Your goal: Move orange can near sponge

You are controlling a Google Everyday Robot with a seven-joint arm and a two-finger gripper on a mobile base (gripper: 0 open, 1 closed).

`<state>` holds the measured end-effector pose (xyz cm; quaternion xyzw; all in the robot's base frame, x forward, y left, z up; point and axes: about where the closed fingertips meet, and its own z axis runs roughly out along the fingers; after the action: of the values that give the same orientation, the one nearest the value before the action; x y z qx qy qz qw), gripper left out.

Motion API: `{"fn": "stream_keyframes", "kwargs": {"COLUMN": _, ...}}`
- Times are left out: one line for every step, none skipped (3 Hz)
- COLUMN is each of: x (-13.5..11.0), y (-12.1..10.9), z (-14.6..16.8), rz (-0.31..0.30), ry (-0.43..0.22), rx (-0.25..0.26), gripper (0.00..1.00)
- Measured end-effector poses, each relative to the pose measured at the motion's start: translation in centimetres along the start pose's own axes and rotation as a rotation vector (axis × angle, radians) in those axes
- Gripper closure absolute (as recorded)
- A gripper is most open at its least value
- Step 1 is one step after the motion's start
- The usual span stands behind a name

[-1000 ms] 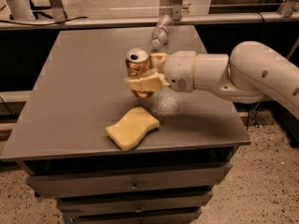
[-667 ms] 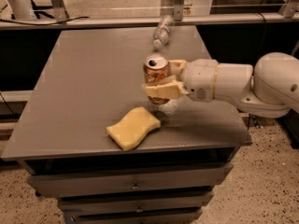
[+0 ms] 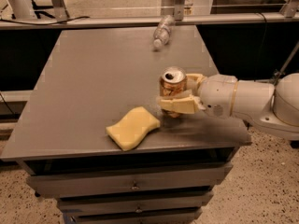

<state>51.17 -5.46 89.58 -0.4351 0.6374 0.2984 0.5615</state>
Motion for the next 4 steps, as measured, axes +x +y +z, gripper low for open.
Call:
{"fn": "stream_keyframes", "kwargs": {"x": 0.8, "y": 0.2, "z": -0.3, "rz": 0.027, "ry": -0.001, "rx": 0.002, "gripper": 0.84}}
{"fn": "stream_keyframes", "kwargs": {"x": 1.3, "y": 0.3, "z": -0.1, "rz": 0.048, "ry": -0.003, "rx": -0.002, "gripper": 0.6}}
{"fn": "stream_keyframes", "kwargs": {"x": 1.7, "y": 0.5, "z": 0.4, "rz": 0.063, "ry": -0.006, "rx": -0.012, "gripper": 0.36}}
{"fn": "stream_keyframes", "kwargs": {"x": 1.8, "y": 0.7, "z": 0.6, "rz": 0.071, "ry": -0.004, "rx": -0.021, "gripper": 0.13}}
